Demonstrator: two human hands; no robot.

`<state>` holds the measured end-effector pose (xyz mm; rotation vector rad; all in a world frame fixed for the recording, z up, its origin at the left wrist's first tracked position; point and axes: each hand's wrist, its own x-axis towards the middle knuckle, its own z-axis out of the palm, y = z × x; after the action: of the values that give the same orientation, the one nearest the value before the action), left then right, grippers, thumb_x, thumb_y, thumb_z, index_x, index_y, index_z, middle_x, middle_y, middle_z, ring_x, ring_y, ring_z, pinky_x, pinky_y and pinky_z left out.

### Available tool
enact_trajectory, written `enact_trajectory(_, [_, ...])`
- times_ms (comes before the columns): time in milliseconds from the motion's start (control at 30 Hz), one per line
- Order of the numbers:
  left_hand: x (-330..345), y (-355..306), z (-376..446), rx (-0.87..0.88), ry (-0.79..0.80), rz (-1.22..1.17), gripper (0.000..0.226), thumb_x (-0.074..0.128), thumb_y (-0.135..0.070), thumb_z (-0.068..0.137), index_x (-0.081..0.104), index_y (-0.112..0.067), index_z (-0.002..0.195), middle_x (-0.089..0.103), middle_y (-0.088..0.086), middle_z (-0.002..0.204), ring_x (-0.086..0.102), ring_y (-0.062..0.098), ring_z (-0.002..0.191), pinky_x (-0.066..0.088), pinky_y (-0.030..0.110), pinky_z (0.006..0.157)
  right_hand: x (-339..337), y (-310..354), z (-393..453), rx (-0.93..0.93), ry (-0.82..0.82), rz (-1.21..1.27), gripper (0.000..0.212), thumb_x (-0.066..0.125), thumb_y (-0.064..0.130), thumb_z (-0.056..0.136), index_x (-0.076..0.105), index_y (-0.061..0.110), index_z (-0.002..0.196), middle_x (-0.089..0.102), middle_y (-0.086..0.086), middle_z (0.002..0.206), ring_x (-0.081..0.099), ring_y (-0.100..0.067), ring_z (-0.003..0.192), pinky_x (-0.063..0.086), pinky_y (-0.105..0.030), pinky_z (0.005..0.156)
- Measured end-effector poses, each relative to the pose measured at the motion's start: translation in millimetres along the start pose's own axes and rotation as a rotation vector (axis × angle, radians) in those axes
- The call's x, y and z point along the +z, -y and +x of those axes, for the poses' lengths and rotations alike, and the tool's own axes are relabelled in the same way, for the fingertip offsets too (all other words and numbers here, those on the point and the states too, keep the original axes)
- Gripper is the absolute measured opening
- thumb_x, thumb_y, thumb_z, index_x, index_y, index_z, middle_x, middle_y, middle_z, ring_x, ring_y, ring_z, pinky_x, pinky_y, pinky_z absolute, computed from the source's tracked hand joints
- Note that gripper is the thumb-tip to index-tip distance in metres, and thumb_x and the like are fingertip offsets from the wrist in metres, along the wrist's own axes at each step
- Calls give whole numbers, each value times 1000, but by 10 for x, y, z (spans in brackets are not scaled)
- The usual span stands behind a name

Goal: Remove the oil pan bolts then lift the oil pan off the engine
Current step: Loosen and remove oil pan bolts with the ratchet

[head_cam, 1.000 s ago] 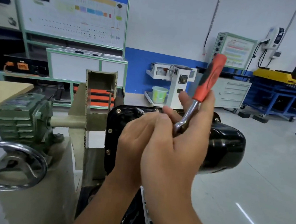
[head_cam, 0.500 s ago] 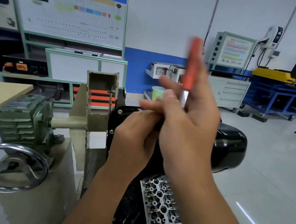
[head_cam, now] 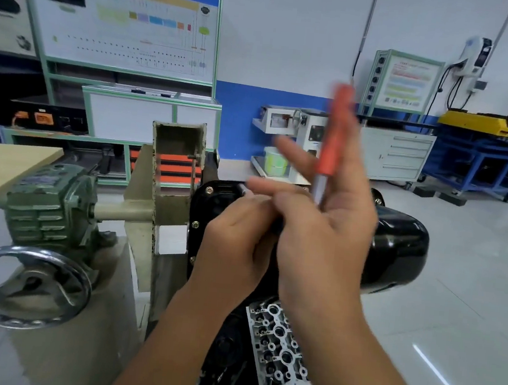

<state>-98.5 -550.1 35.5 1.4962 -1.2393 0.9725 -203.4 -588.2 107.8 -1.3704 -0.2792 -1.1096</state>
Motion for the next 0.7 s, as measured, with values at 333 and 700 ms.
enact_trajectory(333, [-112,34,14,-84,-3,53,25,58,-19,82,58,-31,103,62,-4,101,63,20,94,48,11,92,-87,180,257,71,585,-387,98,37,-21,66,52,28,150,79,1,108,73,-9,106,56,-20,86])
enact_trajectory(700, [-83,-121,54,-153,-142,66,16,58,-6,83,73,-1,84,72,13,80,61,15,80,37,12,72,-93,121,216,51,461,-422,105,39,-26,68,45,35,154,79,6,107,73,-4,104,56,-17,84])
